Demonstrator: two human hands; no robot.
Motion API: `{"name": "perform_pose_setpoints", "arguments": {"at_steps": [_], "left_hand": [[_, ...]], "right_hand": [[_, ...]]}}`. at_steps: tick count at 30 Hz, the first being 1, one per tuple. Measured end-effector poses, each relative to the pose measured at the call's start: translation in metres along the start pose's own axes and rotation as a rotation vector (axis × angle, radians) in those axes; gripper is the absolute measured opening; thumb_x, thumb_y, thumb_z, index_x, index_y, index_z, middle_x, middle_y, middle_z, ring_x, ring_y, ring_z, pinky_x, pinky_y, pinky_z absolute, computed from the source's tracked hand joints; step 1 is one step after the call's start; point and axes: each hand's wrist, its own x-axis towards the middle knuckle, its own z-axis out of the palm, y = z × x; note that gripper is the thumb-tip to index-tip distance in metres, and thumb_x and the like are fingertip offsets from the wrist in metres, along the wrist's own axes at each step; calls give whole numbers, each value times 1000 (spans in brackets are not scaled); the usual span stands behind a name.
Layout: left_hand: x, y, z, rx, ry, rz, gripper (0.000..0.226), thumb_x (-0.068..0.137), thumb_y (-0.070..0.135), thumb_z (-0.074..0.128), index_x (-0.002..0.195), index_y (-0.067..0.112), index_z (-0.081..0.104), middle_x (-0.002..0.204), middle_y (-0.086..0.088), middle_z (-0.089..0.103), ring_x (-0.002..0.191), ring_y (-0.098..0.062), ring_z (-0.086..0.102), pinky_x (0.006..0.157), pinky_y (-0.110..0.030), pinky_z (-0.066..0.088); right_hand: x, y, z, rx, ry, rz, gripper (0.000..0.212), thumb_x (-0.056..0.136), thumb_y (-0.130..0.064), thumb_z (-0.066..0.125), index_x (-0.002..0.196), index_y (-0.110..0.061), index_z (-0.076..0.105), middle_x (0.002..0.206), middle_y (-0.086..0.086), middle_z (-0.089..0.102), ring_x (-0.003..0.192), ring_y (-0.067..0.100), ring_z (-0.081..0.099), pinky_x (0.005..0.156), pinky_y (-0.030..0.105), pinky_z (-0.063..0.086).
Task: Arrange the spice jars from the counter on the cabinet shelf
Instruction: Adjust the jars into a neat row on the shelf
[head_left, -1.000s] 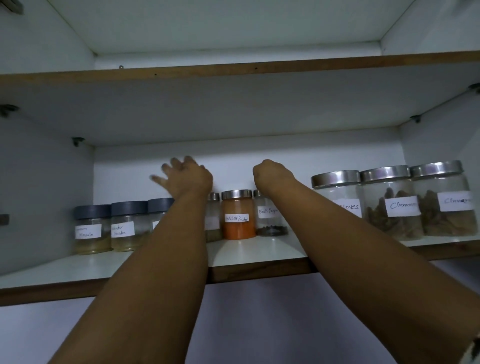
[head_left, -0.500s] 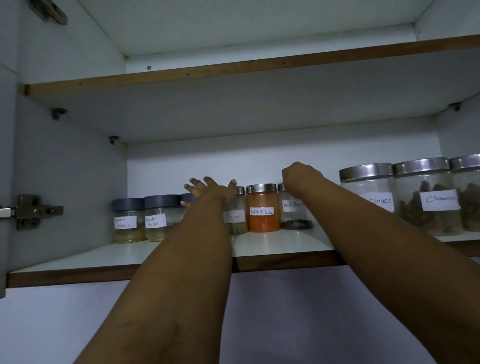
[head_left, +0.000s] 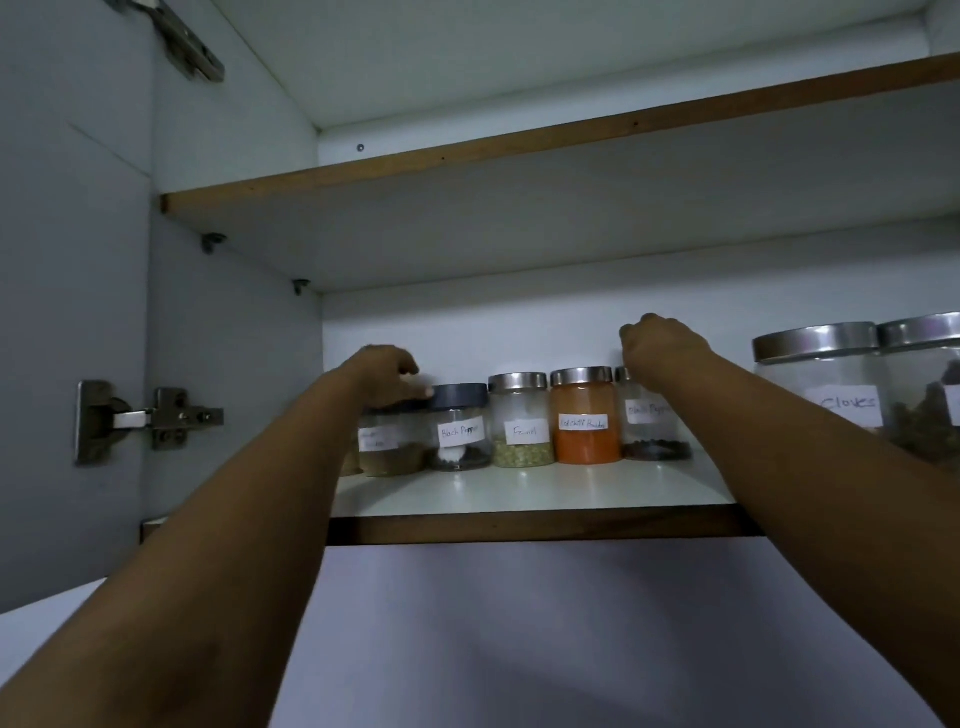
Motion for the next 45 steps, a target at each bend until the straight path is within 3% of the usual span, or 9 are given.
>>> {"name": "perform_pose_setpoints", "arguments": {"at_steps": [3, 12, 18, 27, 32, 35, 38, 42, 45], "left_hand": [[-5, -15, 8, 84, -148, -10, 52, 86, 46, 68, 127, 14, 59, 125, -9, 61, 113, -26, 56, 92, -34, 43], [9, -18, 21, 117, -147, 46, 49, 88, 32, 69, 132, 16, 54, 130, -9, 59, 117, -27, 55, 99, -37, 43], [14, 1, 20, -233, -127, 223, 78, 81, 28, 74, 148, 23, 34, 152, -4, 40, 138, -27, 37, 118, -50, 24], [17, 9, 27, -108, -108, 327, 32, 90, 20, 65, 121, 22, 60, 117, -4, 63, 99, -21, 53, 92, -37, 43], [15, 8, 29, -109, -126, 336, 35, 92, 17, 63, 126, 21, 57, 122, -5, 61, 110, -26, 54, 95, -37, 40], [9, 3, 28, -197, -124, 316, 62, 92, 26, 65, 148, 22, 36, 150, -5, 43, 134, -27, 42, 110, -38, 32], [0, 1, 24, -408, 26, 292, 82, 89, 41, 67, 154, 27, 20, 158, -1, 30, 143, -24, 32, 114, -36, 27], [-12, 23, 11, -654, 275, 254, 56, 90, 35, 67, 140, 19, 48, 143, -4, 51, 132, -23, 45, 102, -29, 34], [-31, 62, -4, -717, 363, 243, 15, 94, 31, 62, 93, 18, 68, 109, -2, 68, 109, -21, 61, 88, -27, 40]], "right_hand": [[0, -1, 0, -13, -1, -11, 47, 90, -8, 60, 136, -6, 49, 134, 14, 48, 123, 30, 50, 101, 39, 46], [-2, -2, -2, -67, -113, -33, 40, 94, -15, 60, 132, -4, 53, 130, 12, 56, 118, 22, 56, 98, 29, 45], [1, -1, -1, -84, -108, -32, 40, 93, -12, 61, 131, -3, 54, 129, 12, 58, 117, 21, 56, 98, 28, 45], [3, 5, 6, -7, -84, -68, 37, 97, -11, 51, 134, -6, 52, 131, 14, 56, 117, 25, 56, 95, 30, 47], [1, 7, 14, 19, -73, -78, 47, 98, -7, 48, 143, -8, 40, 139, 16, 48, 125, 27, 49, 101, 32, 42], [-5, 5, 3, 110, 1, -79, 62, 94, -1, 53, 149, -12, 28, 144, 19, 41, 127, 33, 46, 102, 38, 43], [-9, 13, -29, 238, 183, -77, 57, 91, 5, 53, 144, -10, 37, 140, 19, 45, 121, 34, 51, 97, 38, 46], [-29, 33, -70, 214, 325, -140, 41, 98, -12, 53, 138, -12, 44, 132, 17, 52, 115, 33, 54, 91, 39, 47], [-54, 55, -85, 100, 291, -175, 51, 93, -17, 62, 139, -16, 40, 125, 15, 57, 110, 32, 57, 90, 44, 50]]}}
